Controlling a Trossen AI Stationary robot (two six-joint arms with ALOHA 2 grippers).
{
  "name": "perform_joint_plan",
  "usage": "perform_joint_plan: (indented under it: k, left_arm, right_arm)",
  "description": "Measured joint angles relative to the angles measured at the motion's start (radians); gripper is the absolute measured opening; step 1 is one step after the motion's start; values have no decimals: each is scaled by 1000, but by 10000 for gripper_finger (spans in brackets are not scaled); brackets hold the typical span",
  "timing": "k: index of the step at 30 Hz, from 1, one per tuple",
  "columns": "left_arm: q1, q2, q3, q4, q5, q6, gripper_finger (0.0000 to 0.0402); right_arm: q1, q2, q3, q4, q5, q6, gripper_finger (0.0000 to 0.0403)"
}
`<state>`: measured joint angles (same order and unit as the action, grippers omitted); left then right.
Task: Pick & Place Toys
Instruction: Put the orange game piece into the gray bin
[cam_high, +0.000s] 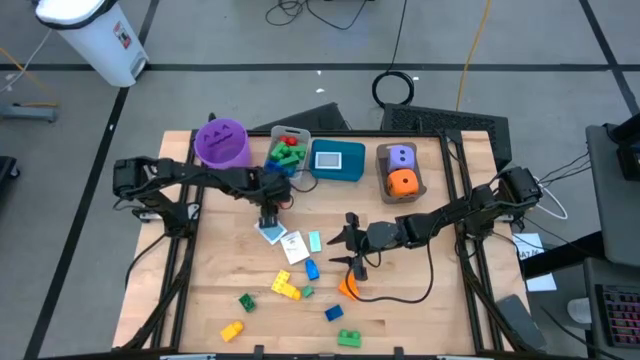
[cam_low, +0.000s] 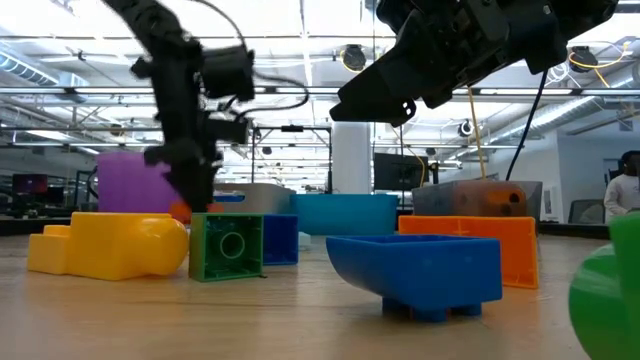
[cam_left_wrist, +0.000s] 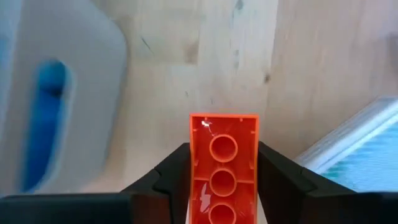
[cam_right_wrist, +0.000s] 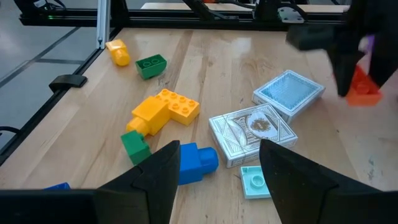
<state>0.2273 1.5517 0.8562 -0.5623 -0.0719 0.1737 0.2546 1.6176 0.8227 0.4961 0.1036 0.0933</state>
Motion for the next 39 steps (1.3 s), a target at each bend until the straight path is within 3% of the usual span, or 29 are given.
perform_joint_plan:
  k: [7,15,24,32,39]
  left_arm:
    - [-17,0,247,-212,-23,-8,166]
    - [83,0,448,-227,-114,55,150]
    - [227,86,455,-157,-85,46,169]
    - [264,178,455,-105,-31,18,155]
    - [273,190,455,-98,-11,-23,194]
  right_arm:
    - [0,0,0,0,0,3,210]
    - [0,0,0,0,0,17,210]
    - [0,0,0,0,0,7,210]
    - [0,0,0,-7,0,7,210]
    - [0,0,0,-8,0,7,210]
